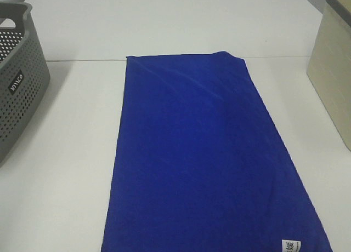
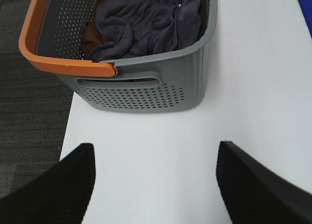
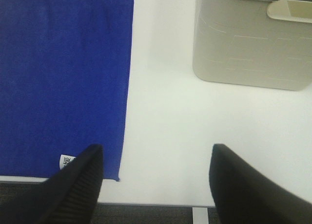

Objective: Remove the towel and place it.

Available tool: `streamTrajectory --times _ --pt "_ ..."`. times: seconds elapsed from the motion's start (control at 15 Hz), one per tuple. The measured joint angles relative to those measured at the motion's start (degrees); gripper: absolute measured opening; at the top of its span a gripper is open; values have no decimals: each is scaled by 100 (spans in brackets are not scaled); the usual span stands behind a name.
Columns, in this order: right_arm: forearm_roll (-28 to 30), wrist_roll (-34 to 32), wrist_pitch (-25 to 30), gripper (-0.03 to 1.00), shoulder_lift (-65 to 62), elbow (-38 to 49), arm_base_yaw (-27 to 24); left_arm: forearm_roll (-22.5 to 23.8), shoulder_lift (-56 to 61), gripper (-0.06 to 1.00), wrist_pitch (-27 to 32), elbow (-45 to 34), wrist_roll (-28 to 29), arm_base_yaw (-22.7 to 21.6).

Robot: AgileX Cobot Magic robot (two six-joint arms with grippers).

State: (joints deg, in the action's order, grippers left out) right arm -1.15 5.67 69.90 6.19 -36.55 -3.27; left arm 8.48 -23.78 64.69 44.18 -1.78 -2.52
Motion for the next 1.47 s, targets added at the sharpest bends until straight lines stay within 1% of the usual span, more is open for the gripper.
streamTrajectory --times 0.13,0.27,0.33,0.4,0.6,0.67,0.73,0.87,0.93,1.07,1.47 --pt "29 0 6 64 -504 229 0 -34 716 65 0 -355 46 0" --pt "40 0 11 64 -642 258 0 -69 1427 65 11 -653 86 0" --pt "34 0 11 64 -642 258 0 -115 2097 65 34 -922 344 0" --pt "34 0 11 64 -642 258 0 -126 2320 65 69 -1026 498 0" --pt "23 0 0 64 -647 481 0 -201 2401 65 172 -1238 613 0" --pt "6 0 -29 64 -647 665 0 -218 2412 65 69 -1301 602 0" --pt "0 0 -115 64 -647 808 0 -241 2406 65 -109 -1392 584 0" --pt "-23 0 -527 64 -647 957 0 -315 2406 65 -195 -1450 498 0" --pt "-29 0 -579 64 -647 1020 0 -378 2406 65 -241 -1450 498 0" --pt "-29 0 -613 64 -647 1026 0 -602 2406 65 -258 -1450 470 0" --pt "-29 0 -613 64 -647 1026 0 -670 2406 65 -258 -1450 453 0"
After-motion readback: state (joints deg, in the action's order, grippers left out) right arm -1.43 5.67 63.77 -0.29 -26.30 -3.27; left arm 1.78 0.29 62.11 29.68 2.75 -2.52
